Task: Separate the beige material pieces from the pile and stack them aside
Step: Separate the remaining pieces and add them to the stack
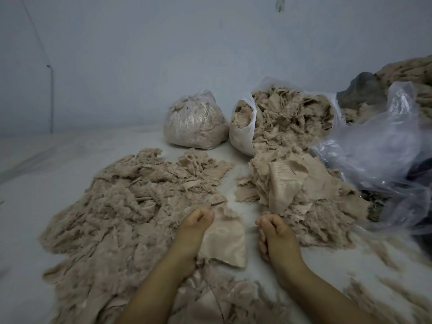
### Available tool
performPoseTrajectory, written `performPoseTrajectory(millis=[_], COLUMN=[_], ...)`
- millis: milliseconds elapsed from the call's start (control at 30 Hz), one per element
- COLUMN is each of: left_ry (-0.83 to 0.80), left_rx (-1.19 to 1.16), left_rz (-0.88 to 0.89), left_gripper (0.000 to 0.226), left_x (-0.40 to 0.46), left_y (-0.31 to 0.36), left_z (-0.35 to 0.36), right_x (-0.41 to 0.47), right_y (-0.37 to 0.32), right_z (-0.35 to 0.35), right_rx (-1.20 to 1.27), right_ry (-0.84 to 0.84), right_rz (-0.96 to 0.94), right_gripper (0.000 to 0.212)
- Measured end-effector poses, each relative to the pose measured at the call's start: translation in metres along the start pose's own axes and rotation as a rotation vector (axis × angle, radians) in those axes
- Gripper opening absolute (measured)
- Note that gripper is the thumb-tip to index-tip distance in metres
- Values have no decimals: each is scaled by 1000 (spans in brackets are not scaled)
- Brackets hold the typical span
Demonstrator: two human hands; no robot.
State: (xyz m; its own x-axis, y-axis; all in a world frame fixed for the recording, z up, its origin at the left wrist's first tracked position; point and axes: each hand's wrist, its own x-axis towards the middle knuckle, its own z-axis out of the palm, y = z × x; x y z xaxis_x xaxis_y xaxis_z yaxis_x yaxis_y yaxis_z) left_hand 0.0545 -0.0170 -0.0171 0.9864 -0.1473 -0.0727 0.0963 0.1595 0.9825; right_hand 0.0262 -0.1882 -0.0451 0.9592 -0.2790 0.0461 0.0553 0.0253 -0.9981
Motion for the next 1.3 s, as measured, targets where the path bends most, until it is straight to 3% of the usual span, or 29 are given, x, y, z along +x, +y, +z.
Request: performPoseTrajectory(millis=[67, 133, 200, 300, 367, 433, 567, 633, 667, 767, 867, 967, 1033, 1100, 1167, 1233, 1300], left_ry=[-24, -83, -182, -259, -221, -185, -281, -378, -398, -345, -325, -328, -286, -257, -266, -219, -87], left_rx=[-49, -70, -112, -111, -155, -218, -192, -143, -88, 27, 52, -23, -116, -129, -94, -34, 17], left_rz=[-57, -86, -134, -159, -135, -93, -40, -28, -15, 19, 27, 26, 24, 47, 81, 124, 158], left_gripper=[19, 14, 12, 10, 10, 17, 16, 12, 13, 19, 13, 12, 10, 11, 11, 13, 16], left_x=[-2, -4, -6, -9, -7, -6, -9, -12, -13, -12, -11, -11, -9, -7, -6, -6, -3], left_y=[0, -2, -2, 1, 7, 11, 10, 8, 7, 6, 5, 6, 7, 5, 0, -2, -3], left_z=[-1, 0, 1, -4, -13, -21, -17, -10, -8, -5, -4, -5, -4, -3, 2, 6, 2], right_x=[-2, -6, -8, -6, 1, 5, -6, -13, -13, -7, -7, -3, -3, -10, -20, -16, -4], right_y=[-3, -3, 1, -5, -6, -6, -5, -8, -10, -13, -12, -12, -12, -12, -12, -19, -38], right_z=[2, 7, 13, 14, 5, -2, 15, 22, 21, 10, 7, 4, 2, 9, 20, 25, 21], right_rx=[39, 49, -68, 1, 111, 135, 240, 268, 285, 380, 352, 373, 430, 434, 319, 158, 6], right_ry=[-35, -172, -286, -141, 8, 53, -294, -460, -447, -195, -90, 57, -27, -272, -389, -190, -57], right_rz=[3, -18, -69, -125, -92, -60, 132, 157, 144, 123, 80, 90, 142, 174, 111, -27, -171], right_gripper=[25, 25, 38, 4, 19, 21, 48, 44, 40, 28, 14, 17, 32, 46, 34, 12, 25])
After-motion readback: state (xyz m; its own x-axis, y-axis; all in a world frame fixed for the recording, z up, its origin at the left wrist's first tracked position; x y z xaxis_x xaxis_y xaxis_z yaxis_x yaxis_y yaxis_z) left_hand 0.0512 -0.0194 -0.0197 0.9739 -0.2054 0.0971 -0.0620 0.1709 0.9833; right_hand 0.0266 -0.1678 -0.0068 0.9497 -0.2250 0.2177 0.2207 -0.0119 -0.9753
